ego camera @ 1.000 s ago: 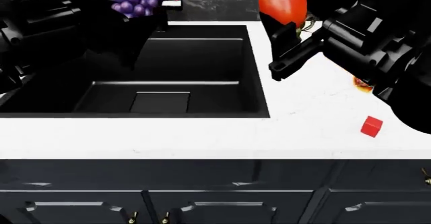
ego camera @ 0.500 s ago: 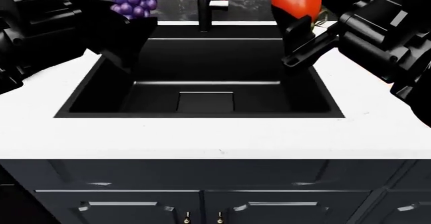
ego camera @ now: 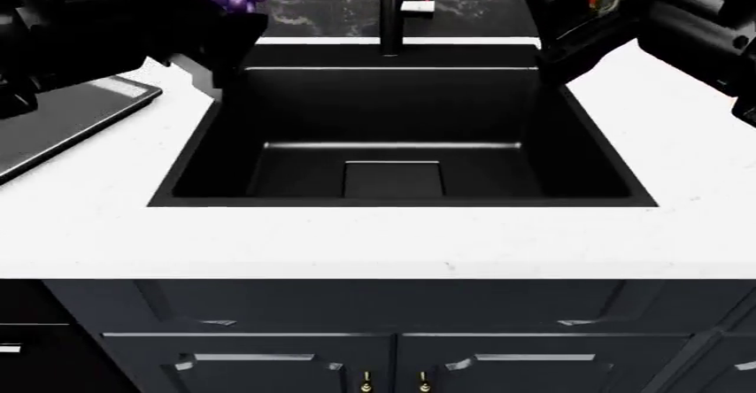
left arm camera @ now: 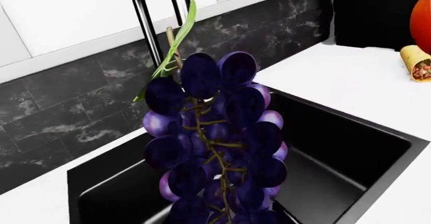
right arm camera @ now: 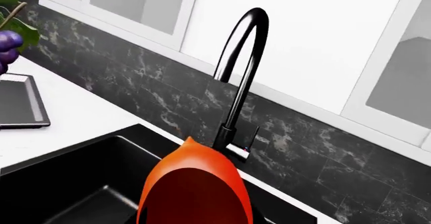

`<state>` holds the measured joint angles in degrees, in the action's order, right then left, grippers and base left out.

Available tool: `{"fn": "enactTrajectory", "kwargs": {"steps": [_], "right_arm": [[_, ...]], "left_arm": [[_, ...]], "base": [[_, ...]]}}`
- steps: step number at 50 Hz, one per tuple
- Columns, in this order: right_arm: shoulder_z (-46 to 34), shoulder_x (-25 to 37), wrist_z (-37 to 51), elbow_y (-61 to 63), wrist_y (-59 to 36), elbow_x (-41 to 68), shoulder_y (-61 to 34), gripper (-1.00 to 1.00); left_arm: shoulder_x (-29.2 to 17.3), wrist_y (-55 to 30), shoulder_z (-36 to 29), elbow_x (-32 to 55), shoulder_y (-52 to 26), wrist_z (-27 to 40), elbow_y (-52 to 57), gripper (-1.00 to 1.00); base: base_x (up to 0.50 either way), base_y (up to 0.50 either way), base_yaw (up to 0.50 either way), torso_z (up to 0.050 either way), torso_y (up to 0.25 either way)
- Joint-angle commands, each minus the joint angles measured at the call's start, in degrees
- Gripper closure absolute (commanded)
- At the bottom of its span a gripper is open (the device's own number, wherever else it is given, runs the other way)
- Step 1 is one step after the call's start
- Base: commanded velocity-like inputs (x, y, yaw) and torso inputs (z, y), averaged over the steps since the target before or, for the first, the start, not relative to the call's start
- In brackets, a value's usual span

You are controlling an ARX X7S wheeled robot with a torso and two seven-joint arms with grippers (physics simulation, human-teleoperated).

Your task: Pick up the fruits and vegetables and place them in the sink. Turn on the sink faucet to wash them. Then turn the sink off and put them in the tray.

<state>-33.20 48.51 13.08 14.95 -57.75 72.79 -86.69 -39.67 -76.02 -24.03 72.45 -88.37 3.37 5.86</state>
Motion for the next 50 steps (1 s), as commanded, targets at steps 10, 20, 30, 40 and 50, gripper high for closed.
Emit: {"fn": "enactTrajectory", "kwargs": {"steps": [10,20,30,40,50], "right_arm": [[-7.53,-1.87,-11.61,-13.09,-10.74,-5.63,-14.68,1.00],[-9.15,-2.37,-13.01,-13.58,-12.15,-6.24,-16.15,1.00],[-9.16,-1.53,-12.11,-12.16,-13.17,-4.41,-14.27,1.00],[-8.15,-0.19,-9.91,-9.58,-14.57,-0.62,-11.63,1.00],[-7.78,-0.14,-9.28,-8.80,-14.75,0.87,-11.03,1.00]], "left_arm": [[2.72,1.49,-21.42,-18.61,-16.40,-18.37,-13.92,1.00],[1.97,1.16,-24.34,-19.73,-17.50,-20.65,-13.37,1.00],[-0.87,-2.35,-23.71,-16.33,-15.83,-19.77,-8.44,1.00],[-1.45,-3.77,-22.78,-13.89,-15.14,-18.96,-6.10,1.00],[-1.69,-3.51,-22.96,-13.05,-14.42,-19.12,-5.43,1.00]], "base": [[0.14,0.00,0.00,0.000,0.000],[0.27,0.00,0.00,0.000,0.001],[0.30,0.00,0.00,0.000,0.002],[0.32,0.00,0.00,0.001,0.001],[0.31,0.01,0.00,0.000,0.001]]}}
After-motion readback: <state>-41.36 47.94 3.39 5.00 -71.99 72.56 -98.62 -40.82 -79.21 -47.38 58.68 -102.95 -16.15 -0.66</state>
